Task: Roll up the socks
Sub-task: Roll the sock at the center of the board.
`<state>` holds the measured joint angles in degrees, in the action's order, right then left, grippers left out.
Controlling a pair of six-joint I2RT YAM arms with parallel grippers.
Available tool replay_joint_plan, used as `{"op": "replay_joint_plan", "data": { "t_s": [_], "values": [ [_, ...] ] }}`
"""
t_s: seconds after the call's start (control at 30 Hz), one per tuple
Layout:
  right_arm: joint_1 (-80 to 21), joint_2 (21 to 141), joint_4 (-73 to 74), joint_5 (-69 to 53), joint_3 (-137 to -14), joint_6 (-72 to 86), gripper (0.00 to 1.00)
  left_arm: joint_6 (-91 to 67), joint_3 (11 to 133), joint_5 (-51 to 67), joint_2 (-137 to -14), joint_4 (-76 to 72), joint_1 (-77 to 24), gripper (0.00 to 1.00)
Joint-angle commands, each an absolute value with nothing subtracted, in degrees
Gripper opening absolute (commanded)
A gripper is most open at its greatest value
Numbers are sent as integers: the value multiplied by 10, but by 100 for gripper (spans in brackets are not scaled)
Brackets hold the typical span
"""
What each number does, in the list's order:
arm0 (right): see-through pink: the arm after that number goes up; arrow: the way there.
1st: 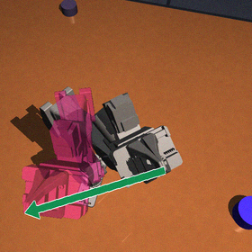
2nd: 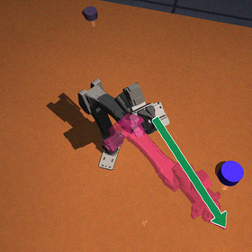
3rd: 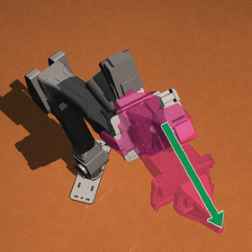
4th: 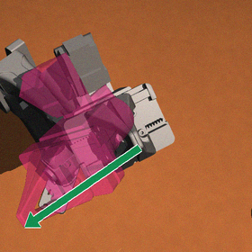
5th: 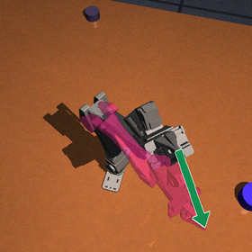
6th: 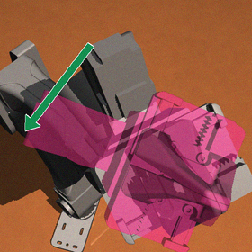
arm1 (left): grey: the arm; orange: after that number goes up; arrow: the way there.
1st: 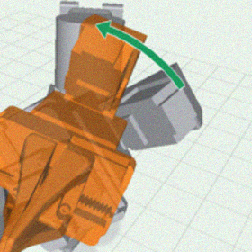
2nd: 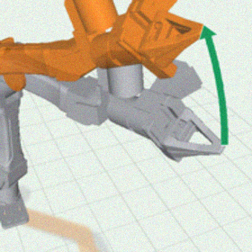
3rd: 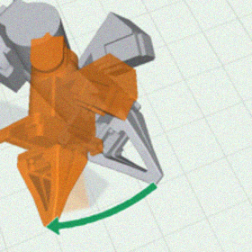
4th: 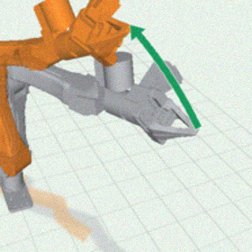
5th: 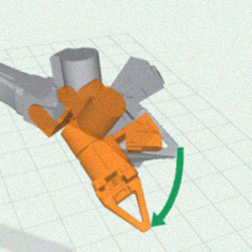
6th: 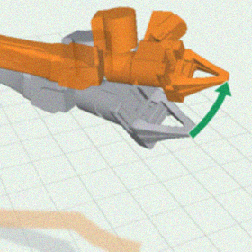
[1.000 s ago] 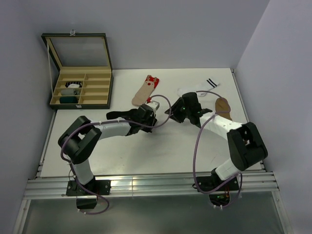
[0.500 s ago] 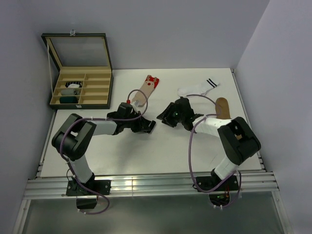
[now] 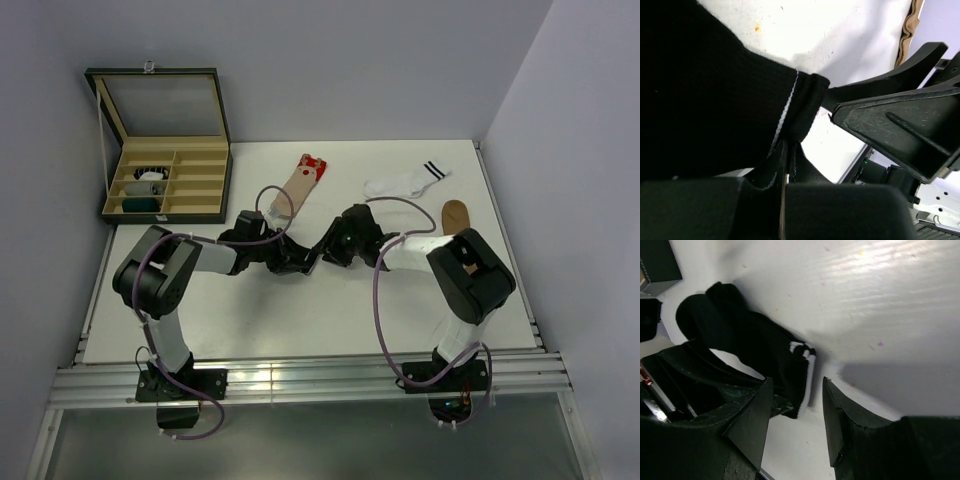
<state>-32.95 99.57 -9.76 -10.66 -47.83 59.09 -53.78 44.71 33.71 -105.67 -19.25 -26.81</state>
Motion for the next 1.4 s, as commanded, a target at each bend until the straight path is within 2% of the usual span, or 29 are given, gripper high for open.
{"op": "replay_joint_plan", "data": {
  "t_s": [0.0,0.5,0.67,0.73,0.77,0.87,1.13,1.23,1.37],
  "values": [
    [-339,1008,-93,-88,-513,585,52,-538,447,338,-1075,-174,-268,1],
    [-344,1058,-62,-67,-544,580,42,-542,442,338,-1082,-173,-264,0],
    [-345,1072,-47,-66,-555,571,31,-541,438,337,-1088,-175,-263,1],
    [-345,1072,-36,-62,-562,564,20,-534,437,331,-1084,-167,-263,2],
    [-345,1070,-24,-58,-563,562,11,-529,438,321,-1077,-162,-263,4],
    [-345,1060,13,-40,-576,553,0,-507,441,302,-1053,-139,-263,13],
    [-353,1049,126,11,-635,546,0,-418,457,168,-942,-63,-281,49],
    [-360,1051,156,25,-652,548,0,-386,452,111,-904,-58,-300,54],
    [-365,1060,191,25,-675,553,0,-323,453,11,-868,-64,-355,56]
  ]
}}
